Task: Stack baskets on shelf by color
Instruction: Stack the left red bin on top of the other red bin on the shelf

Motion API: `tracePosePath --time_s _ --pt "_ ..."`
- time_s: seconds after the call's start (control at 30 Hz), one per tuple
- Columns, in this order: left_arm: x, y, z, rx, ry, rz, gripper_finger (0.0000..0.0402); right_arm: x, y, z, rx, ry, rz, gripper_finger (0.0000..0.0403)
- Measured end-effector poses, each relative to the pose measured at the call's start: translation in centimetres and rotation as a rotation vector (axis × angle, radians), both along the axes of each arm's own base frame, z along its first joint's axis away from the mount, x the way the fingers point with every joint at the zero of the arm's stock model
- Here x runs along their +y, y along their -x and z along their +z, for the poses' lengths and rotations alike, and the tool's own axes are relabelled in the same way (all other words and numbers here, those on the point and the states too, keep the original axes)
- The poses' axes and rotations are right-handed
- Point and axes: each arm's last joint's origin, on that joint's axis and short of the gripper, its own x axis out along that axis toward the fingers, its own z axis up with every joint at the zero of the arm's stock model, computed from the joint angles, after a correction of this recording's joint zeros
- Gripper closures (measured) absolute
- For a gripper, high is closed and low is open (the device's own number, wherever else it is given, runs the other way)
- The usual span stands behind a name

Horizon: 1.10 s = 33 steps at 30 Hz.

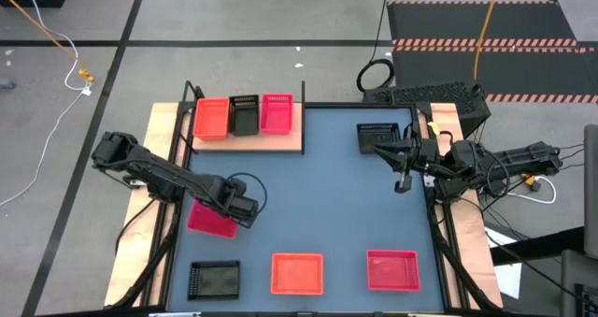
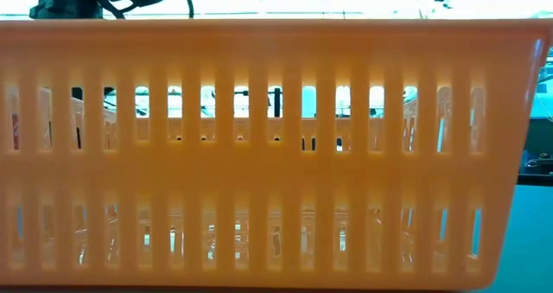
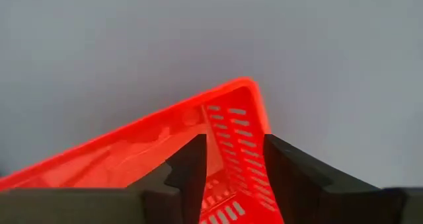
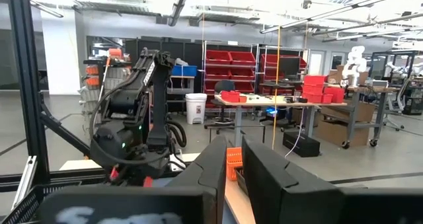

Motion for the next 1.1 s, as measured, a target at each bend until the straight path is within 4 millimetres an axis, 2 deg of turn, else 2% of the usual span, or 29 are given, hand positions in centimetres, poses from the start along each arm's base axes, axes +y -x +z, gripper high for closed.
tracePosePath --time_s 0.27,0.4,0.57,0.67,0.77,0.93,1.1 --pt "-0.3 -0.8 -1.7 0.053 0.025 -0.063 0.0322 0.0 0.0 0.0 -0.005 -0.001 0.000 0.0358" --pt "0.0 -0.9 -1.3 0.028 0.041 -0.070 0.0346 0.0 -0.1 0.0 -0.004 -0.001 0.000 0.0358" --pt "0.7 -0.6 0.6 -0.056 0.042 -0.088 0.0356 0.0 -0.1 0.0 -0.004 -0.001 0.000 0.0358" --pt "0.9 -0.7 2.4 -0.154 0.011 -0.088 0.0342 0.0 -0.1 0.0 -0.004 -0.001 0.000 0.0358" --pt "0.4 -1.0 2.8 -0.232 -0.032 -0.110 0.0317 0.0 -0.1 0.0 -0.004 -0.001 0.000 0.0358" --pt "-1.5 -2.0 1.5 -0.269 -0.019 -0.161 0.0267 0.0 -0.1 0.0 -0.002 0.004 -0.001 0.0358" --pt "-1.4 -2.0 0.2 -0.176 -0.016 -0.155 0.0232 0.0 -0.1 0.0 -0.003 0.004 -0.001 0.0358"
